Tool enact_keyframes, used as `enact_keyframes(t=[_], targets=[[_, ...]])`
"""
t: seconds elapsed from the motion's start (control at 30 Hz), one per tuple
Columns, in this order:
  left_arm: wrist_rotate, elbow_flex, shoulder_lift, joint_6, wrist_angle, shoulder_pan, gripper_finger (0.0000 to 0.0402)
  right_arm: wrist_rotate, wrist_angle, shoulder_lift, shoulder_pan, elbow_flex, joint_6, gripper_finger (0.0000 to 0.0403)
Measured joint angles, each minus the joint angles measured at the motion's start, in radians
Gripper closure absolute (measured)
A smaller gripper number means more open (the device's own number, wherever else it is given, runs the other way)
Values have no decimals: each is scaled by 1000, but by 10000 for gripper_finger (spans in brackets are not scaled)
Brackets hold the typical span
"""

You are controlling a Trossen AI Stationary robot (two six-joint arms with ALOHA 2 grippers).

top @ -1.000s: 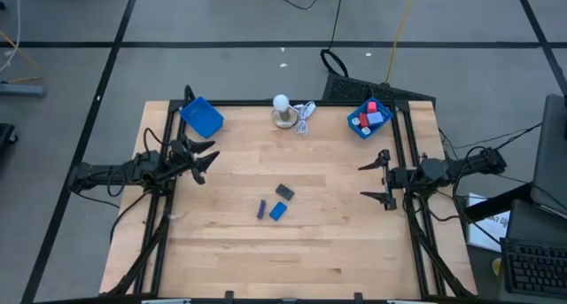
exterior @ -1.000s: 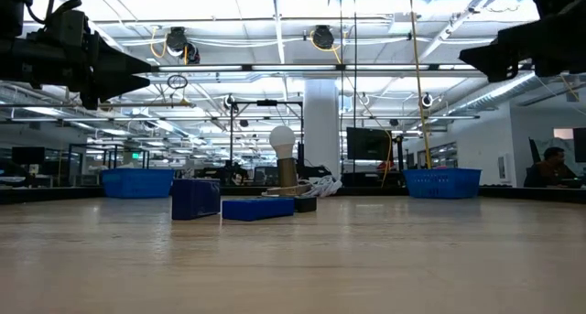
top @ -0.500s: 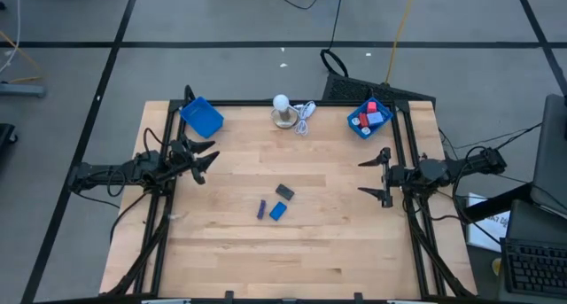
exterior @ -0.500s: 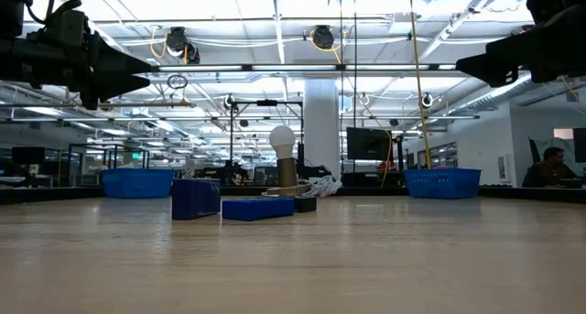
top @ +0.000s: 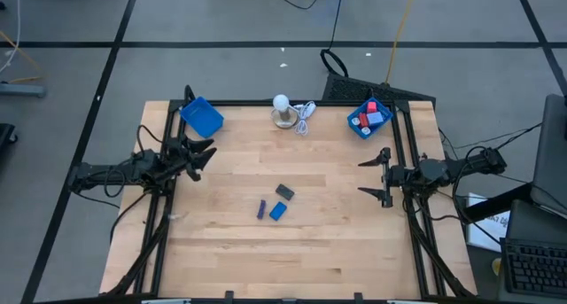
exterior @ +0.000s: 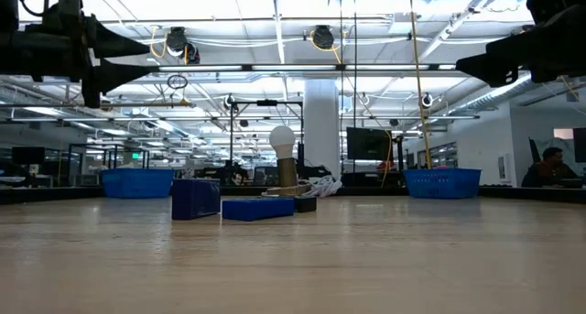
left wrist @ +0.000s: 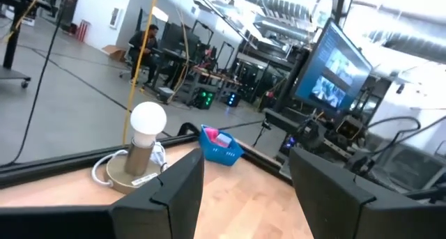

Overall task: Pick & Place Office items
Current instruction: Put the black digital timer into the left blue bin

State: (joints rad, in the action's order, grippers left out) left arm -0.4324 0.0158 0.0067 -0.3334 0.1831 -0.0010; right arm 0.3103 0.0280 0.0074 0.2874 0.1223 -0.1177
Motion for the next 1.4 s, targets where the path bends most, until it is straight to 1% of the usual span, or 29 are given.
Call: enact_keyframes(t=[0.27, 0.37, 0.43, 0.5, 0.57, 0.63, 0.73, 0.8, 0.87, 0.93, 0.97, 1.07, 1.17, 1.3, 1.4], targets=[[2, 0, 0, -4, -6, 0, 188, 0, 0, 0, 0, 0, 0, 61], [-26, 0, 0, 10, -7, 0, 188, 0, 0, 0, 0, 0, 0, 63], [-38, 0, 0, -12, -8, 0, 188, 0, 0, 0, 0, 0, 0, 64], [-22, 0, 0, -42, -2, 0, 188, 0, 0, 0, 0, 0, 0, 64], [30, 0, 0, -44, 1, 0, 188, 0, 0, 0, 0, 0, 0, 63], [42, 0, 0, -64, 2, -1, 188, 0, 0, 0, 0, 0, 0, 61], [-18, 0, 0, -80, 2, 0, 188, 0, 0, 0, 0, 0, 0, 60], [-34, 0, 0, -142, 6, 0, 188, 0, 0, 0, 0, 0, 0, 61], [9, 0, 0, -176, 23, 0, 188, 0, 0, 0, 0, 0, 0, 63], [73, 0, 5, -173, 57, -3, 188, 0, 0, 0, 0, 0, 0, 64], [83, 0, 18, -173, 77, -8, 188, 0, 0, 0, 0, 0, 0, 64], [71, 0, 86, -171, 135, -34, 188, 0, 0, 0, 0, 0, 0, 63], [57, 0, 212, -173, 225, -69, 188, -1, 0, 0, 0, 0, 0, 61], [43, 31, 457, -175, 382, -121, 188, -1, 0, 0, 0, 0, 0, 60], [20, 120, 658, -165, 408, -151, 188, -1, 0, 0, 0, 0, 0, 63]])
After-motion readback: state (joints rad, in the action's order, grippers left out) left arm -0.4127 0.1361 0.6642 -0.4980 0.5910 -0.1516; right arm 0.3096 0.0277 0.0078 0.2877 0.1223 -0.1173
